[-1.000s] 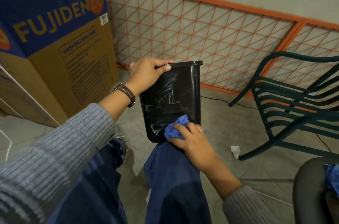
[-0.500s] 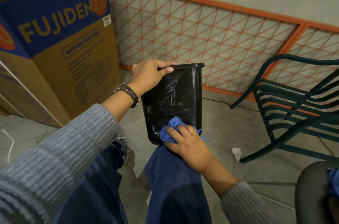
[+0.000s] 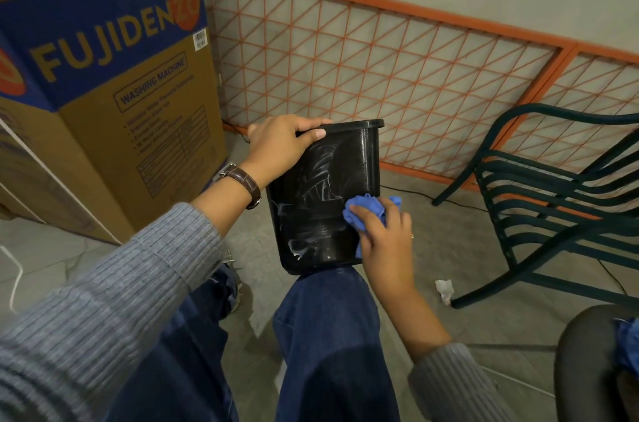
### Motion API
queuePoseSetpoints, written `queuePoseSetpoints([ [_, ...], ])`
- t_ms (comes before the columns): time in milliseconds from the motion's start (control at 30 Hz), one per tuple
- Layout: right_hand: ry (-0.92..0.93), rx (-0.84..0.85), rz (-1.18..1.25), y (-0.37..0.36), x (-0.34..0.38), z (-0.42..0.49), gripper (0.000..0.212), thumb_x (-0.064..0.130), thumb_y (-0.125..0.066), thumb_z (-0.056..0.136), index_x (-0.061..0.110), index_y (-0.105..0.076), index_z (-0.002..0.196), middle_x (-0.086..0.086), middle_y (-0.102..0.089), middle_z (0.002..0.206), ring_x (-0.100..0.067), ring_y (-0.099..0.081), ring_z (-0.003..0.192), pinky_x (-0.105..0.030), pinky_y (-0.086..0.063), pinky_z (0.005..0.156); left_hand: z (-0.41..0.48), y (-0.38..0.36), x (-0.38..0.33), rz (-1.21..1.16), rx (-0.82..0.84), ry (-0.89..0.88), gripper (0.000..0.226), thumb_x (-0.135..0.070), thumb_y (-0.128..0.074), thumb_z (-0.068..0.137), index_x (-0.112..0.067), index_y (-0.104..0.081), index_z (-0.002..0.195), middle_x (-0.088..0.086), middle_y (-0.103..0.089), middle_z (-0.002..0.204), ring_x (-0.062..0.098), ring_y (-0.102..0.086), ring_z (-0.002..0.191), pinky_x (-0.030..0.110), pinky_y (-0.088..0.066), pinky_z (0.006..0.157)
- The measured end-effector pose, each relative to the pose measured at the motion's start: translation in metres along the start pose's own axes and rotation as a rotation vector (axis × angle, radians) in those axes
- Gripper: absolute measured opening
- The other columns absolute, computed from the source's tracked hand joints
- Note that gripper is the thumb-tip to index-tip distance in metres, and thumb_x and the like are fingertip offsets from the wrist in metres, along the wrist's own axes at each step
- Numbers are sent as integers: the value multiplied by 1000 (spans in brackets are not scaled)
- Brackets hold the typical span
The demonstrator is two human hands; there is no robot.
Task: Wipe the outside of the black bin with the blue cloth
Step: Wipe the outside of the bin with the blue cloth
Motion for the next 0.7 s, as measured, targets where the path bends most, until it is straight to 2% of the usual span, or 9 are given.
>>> queuePoseSetpoints([
  [67, -1, 20, -21, -6, 2, -8, 32, 21, -48, 88, 26, -55, 120, -15, -47, 129, -28, -41, 104, -39, -43, 81, -1, 0, -1, 10, -3, -16, 27, -45, -49, 91, -45, -58, 116, -14, -62, 120, 13, -48, 119, 32, -16, 87],
  [167, 104, 82, -17, -3, -9, -11, 40, 10, -63, 87, 23, -50, 123, -19, -48, 126, -33, -51, 100, -44, -51, 77, -1, -1, -1, 56, -30, -60, 28, -45, -48, 91, -44, -58, 117, -12, -64, 118, 13, -50, 115, 32, -19, 85],
  [233, -23, 11, 37, 3, -11, 0, 38, 12, -64, 88, 17, -53, 123, -19, -50, 119, -31, -56, 95, -41, -53, 74, -2, -2, -2, 106, -55, -88, 28, -45, -47, 91, -44, -57, 118, -10, -65, 113, 15, -52, 110, 32, -22, 83],
  [300, -228, -74, 117, 1, -3, 12, 36, 16, -60, 91, 13, -54, 126, -15, -48, 119, -26, -56, 97, -29, -47, 78, -3, -5, -5, 135, -79, -114, 29, -45, -47, 92, -44, -57, 119, -9, -66, 108, 17, -52, 107, 34, -23, 82],
  [333, -270, -103, 141, -2, 4, 14, 35, 16, -59, 92, 13, -54, 126, -15, -47, 119, -26, -54, 100, -26, -43, 81, -4, -6, -6, 143, -93, -129, 29, -45, -46, 92, -44, -57, 119, -9, -66, 105, 18, -52, 105, 35, -24, 82],
  [433, -146, -111, 109, -15, 18, 0, 43, 9, -63, 87, 19, -47, 125, -19, -41, 125, -33, -47, 111, -32, -40, 89, -7, -7, -6, 167, -116, -166, 29, -45, -45, 92, -44, -56, 119, -9, -66, 99, 19, -51, 100, 36, -25, 80],
  [533, -19, -23, 51, -16, 4, -14, 51, 7, -67, 83, 23, -43, 125, -15, -38, 129, -35, -52, 109, -38, -47, 86, -9, -8, -6, 216, -129, -196, 30, -44, -43, 93, -43, -55, 121, -10, -65, 101, 18, -50, 100, 34, -22, 78],
  [600, -166, -64, 121, -11, -1, -7, 40, 14, -60, 90, 19, -47, 128, -17, -44, 127, -32, -57, 103, -33, -49, 81, -10, -9, -8, 248, -150, -203, 30, -43, -43, 94, -44, -55, 121, -10, -65, 102, 18, -50, 99, 32, -18, 76],
  [700, -384, -175, 208, -14, 10, 9, 35, 18, -54, 94, 12, -52, 129, -16, -46, 125, -21, -58, 94, -24, -43, 77, -10, -12, -10, 273, -166, -200, 30, -43, -42, 94, -44, -55, 121, -9, -65, 100, 19, -51, 98, 32, -17, 74],
])
Point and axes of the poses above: each hand's wrist, its own z-axis towards the middle knuckle, its own y-axis out of the back of the hand, x = y × z, the point moved 3 cm from there along z, towards the middle knuckle
